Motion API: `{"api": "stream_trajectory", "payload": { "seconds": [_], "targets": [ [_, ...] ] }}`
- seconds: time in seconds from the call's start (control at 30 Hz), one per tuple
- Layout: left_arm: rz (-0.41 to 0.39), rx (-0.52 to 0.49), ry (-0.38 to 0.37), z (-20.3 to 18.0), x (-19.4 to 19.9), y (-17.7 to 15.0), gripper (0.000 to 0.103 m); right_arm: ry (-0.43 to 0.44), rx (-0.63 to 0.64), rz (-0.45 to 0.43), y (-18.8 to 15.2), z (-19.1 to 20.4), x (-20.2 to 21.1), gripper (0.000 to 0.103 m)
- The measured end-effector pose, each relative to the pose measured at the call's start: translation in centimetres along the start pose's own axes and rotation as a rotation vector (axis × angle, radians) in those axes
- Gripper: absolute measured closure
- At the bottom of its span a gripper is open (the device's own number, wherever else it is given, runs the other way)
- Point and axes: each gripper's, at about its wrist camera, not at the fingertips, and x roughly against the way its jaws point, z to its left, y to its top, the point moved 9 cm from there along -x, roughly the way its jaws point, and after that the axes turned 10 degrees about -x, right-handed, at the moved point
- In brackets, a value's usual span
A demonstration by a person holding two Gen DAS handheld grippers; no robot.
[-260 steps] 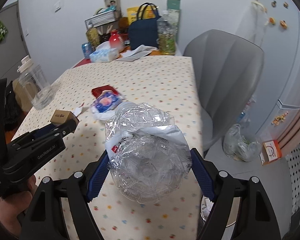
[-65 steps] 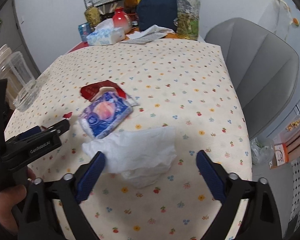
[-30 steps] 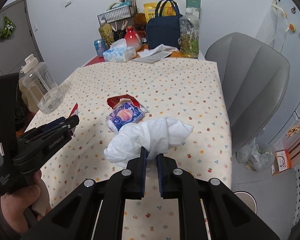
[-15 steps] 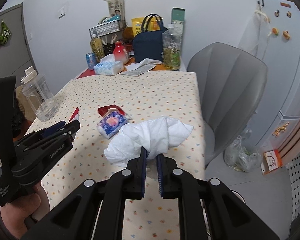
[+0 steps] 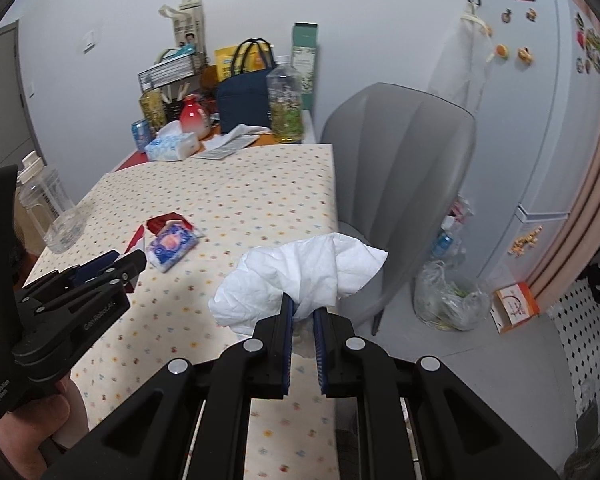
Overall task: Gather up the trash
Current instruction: 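Carry the tissue in the right tool and wrapper in the left tool over the bin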
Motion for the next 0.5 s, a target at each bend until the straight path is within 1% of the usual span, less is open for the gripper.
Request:
{"api": "stream_trajectory", "payload": {
  "seconds": [0.23, 0.5],
  "targets": [
    [0.002, -0.032, -0.033, -2.2, -0.1, 0.3, 0.071, -0.038, -0.034, -0.003, -0.3, -2.7, 0.5, 0.092],
    [-0.002, -0.084, -0.082, -6.0, -0.6, 1.1, 0.071, -0.093, -0.085, -0.013, -0.4, -6.4, 1.1, 0.092]
  ]
}}
